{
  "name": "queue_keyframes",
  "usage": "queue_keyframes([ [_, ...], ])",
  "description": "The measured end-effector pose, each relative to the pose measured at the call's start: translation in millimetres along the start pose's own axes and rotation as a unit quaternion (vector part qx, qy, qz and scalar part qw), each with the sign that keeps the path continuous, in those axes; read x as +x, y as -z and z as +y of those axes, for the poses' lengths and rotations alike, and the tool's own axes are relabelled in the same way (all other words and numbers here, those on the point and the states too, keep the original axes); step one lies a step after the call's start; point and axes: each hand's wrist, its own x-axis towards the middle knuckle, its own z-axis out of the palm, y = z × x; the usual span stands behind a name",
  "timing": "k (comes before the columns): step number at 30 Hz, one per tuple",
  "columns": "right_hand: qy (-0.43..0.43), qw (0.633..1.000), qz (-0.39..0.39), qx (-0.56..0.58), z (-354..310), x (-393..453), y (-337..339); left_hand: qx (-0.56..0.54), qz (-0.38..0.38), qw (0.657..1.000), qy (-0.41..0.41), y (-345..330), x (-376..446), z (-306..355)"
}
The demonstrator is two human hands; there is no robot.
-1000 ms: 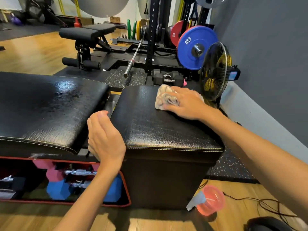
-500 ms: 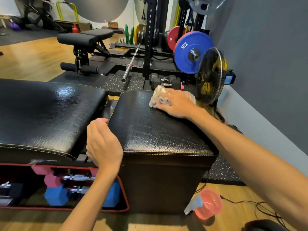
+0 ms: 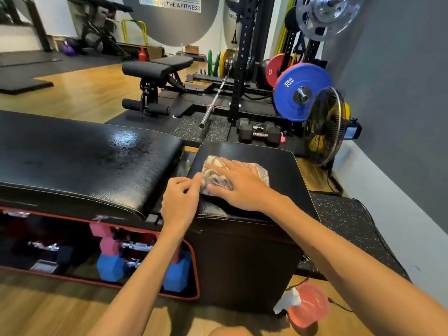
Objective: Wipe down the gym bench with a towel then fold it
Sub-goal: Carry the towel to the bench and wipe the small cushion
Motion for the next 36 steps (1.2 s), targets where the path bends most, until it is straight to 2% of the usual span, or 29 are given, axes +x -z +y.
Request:
queue_keyframes([
  [4,0.006,0.991,0.002,0.131,2.6,3.5,10.3,0.01,-0.029,0.999,-0.006,6.4,-1.7,6.6],
  [7,-0.025,0.971,0.0,0.238,1.3,1.0,26.6,-0.008,-0.043,0.999,-0.024,10.7,0.1,6.4],
  [10,-0.037,0.979,0.064,0.191,-2.3,4.3,48.0,-0.068,-0.015,0.997,-0.024,14.3,-0.8,13.7],
  [13,-0.046,0.979,0.158,0.122,-2.2,13.8,70.1,-0.109,0.049,0.993,-0.013,18.0,4.0,24.3],
  [15,-0.07,0.969,0.2,0.125,-1.0,18.6,86.0,-0.15,0.084,0.985,-0.02,22.1,7.9,33.3],
  [17,-0.092,0.951,0.237,0.175,0.6,19.9,97.6,-0.16,0.083,0.982,-0.056,26.4,9.1,44.2],
  [21,-0.159,0.918,0.258,0.257,11.6,15.6,102.7,-0.087,0.036,0.987,-0.134,32.7,17.0,57.8],
  [24,-0.209,0.906,0.239,0.278,30.2,5.9,96.0,-0.087,0.037,0.991,-0.092,40.0,39.8,58.9],
  [26,-0.245,0.9,0.211,0.291,42.8,-1.6,85.5,-0.078,0.002,0.995,-0.061,40.5,53.9,56.1],
  [29,-0.288,0.893,0.179,0.296,55.3,-8.6,62.5,-0.009,-0.044,0.996,-0.081,28.7,62.1,47.1],
  [33,-0.281,0.935,0.162,0.145,63.9,-14.6,35.3,0.095,-0.078,0.985,-0.124,13.2,60.0,25.9],
  [34,-0.267,0.943,0.166,0.105,64.3,-17.1,33.1,0.146,-0.065,0.975,-0.155,13.5,59.0,20.8],
  [36,-0.199,0.963,0.173,0.049,64.0,-23.9,34.3,0.262,0.001,0.926,-0.271,21.5,57.5,15.4],
])
